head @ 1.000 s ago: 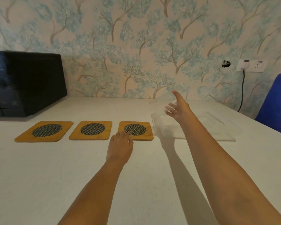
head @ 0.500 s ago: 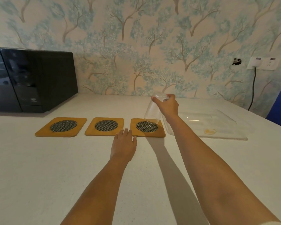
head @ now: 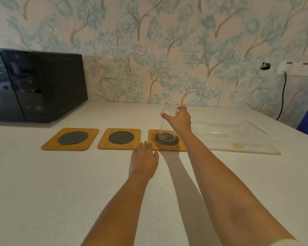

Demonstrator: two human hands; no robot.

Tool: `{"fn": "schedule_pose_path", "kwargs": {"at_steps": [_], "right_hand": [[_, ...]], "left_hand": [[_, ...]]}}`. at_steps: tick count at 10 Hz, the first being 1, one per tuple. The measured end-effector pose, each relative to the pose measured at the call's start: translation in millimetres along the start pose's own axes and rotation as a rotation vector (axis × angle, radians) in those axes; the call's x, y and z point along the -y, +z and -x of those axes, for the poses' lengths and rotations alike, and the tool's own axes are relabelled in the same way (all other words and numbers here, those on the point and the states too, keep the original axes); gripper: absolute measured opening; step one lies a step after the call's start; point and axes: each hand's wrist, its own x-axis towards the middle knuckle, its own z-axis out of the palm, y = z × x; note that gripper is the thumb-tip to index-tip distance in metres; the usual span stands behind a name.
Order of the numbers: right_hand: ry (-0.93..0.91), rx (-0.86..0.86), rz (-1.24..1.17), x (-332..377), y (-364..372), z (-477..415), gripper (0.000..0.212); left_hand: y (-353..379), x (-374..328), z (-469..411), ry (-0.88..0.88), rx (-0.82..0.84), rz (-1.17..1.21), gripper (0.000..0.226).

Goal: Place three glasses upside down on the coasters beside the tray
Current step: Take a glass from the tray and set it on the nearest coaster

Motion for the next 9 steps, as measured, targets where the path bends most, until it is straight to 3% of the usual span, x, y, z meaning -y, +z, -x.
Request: {"fn": "schedule_pose_path", "kwargs": {"at_steps": [5,7,9], "right_hand": [[-0.013,0.021,0.069,-7,10,2,0.08],[-0.023,0.062,0.161,-8,10,3,0.098],[-0.052,0.048,0.182,-10,10,3,0.091]], "left_hand": [[5,2,-3,0.008,-0.002,-0.009,0.054],[5,2,-1,0.013,-0.009,-0.009,0.054],[4,1,-1,0.012,-0.008,-0.014,0.054]]}}
